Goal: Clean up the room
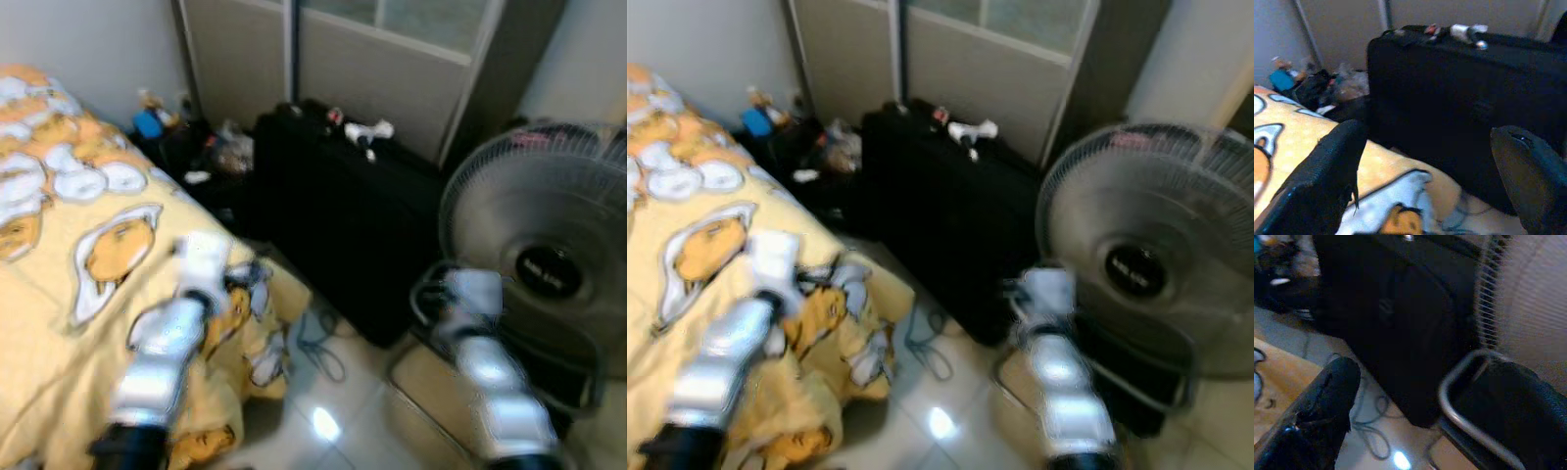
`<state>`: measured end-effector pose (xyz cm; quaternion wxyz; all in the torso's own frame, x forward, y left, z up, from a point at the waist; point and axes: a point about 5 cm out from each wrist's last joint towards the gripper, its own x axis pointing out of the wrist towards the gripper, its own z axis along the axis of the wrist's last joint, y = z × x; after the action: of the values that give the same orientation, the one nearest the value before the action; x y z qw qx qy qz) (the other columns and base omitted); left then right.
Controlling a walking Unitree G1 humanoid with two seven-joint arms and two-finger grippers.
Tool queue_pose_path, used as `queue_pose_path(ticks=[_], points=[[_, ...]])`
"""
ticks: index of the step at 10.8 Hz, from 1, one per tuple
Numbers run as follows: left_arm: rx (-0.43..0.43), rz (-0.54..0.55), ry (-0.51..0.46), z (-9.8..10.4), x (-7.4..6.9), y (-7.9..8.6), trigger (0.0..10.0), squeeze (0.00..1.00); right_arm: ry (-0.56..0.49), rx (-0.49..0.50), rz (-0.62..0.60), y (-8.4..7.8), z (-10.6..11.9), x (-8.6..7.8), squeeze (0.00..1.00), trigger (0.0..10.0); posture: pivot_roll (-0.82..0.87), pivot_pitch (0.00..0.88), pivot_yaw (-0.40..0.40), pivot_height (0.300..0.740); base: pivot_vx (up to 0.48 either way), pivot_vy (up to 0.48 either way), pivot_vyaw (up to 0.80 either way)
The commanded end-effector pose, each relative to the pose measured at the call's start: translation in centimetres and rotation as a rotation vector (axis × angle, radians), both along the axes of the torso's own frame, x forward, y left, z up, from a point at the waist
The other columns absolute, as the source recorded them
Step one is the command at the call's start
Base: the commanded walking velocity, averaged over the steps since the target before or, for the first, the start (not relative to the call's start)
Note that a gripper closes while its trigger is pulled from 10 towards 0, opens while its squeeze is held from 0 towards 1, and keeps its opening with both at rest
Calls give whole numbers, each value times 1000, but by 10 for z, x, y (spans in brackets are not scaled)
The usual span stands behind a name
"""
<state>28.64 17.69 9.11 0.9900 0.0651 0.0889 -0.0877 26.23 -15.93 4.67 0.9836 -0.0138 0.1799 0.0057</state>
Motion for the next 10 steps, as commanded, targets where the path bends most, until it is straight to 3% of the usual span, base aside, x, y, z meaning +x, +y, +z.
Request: queue_pose_path(ticks=[1, 3, 8, 10], points=[[-4, -30, -12, 2, 2, -10, 10000, 227, 5, -7, -32, -13, 0, -2, 0, 10000, -120, 0, -5, 740, 349, 0, 0], [4, -32, 5, -3, 2, -12, 10000, 212, 37, 33, 24, -9, -3, -5, 0, 10000, -122, 0, -3, 740, 169, 0, -400], [39, 2, 16, -12, -1, -6, 10000, 212, 101, 45, -41, -15, -19, -7, 0, 10000, -115, 0, 1, 740, 0, 0, -800], [57, -19, 77, -28, -4, -5, 10000, 212, 140, 37, -50, -14, -32, -8, 0, 10000, -111, 0, 4, 740, 0, 0, -800]])
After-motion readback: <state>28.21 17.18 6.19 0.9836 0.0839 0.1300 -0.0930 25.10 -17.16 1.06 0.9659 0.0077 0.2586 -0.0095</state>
